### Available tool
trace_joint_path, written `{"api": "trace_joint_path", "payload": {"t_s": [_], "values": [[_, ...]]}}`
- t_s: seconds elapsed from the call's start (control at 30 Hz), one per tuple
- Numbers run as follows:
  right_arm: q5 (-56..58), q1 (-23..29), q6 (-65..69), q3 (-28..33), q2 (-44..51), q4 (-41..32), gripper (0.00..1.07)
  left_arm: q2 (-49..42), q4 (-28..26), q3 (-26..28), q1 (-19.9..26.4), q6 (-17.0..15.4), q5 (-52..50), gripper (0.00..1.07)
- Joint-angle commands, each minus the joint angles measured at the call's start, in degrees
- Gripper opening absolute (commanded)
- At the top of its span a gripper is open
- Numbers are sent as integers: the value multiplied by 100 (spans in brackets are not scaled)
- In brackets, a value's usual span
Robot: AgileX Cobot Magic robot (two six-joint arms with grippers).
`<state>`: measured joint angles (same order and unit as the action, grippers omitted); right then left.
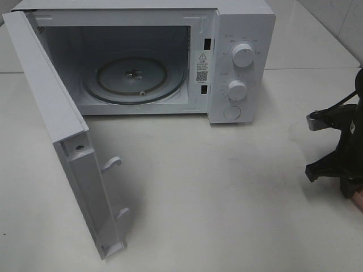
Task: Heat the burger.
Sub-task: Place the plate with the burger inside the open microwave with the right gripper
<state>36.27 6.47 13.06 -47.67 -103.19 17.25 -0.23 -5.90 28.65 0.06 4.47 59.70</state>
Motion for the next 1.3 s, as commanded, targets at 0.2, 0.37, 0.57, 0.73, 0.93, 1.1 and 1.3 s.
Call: {"api": "trace_joint_path", "payload": {"t_s": [0.2, 0.37, 0.57, 0.73, 0.93, 1.1, 1.3], "values": [[407, 458, 773, 17, -11, 676, 0, -149, 0, -17, 11, -40, -17, 98], [688, 745, 1049, 17, -11, 940, 0, -149, 0, -17, 11, -40, -17, 98], [1094, 1100, 1404, 17, 0, 1289, 0, -149, 0, -17, 11, -40, -17, 98], [1112, 1301, 1587, 17, 189, 1381, 0, -149, 0, -17, 11, -40, -17, 98], [1461, 1547, 1564, 17, 453, 1547, 0, -149, 0, -17, 11, -40, -17, 98], [1702, 1828, 1564, 17, 458, 1604, 0, -149, 0, -17, 11, -40, -17, 98], [1874, 2298, 1558, 23, 487, 1593, 0, -149, 0, -17, 11, -40, -17, 98]]}}
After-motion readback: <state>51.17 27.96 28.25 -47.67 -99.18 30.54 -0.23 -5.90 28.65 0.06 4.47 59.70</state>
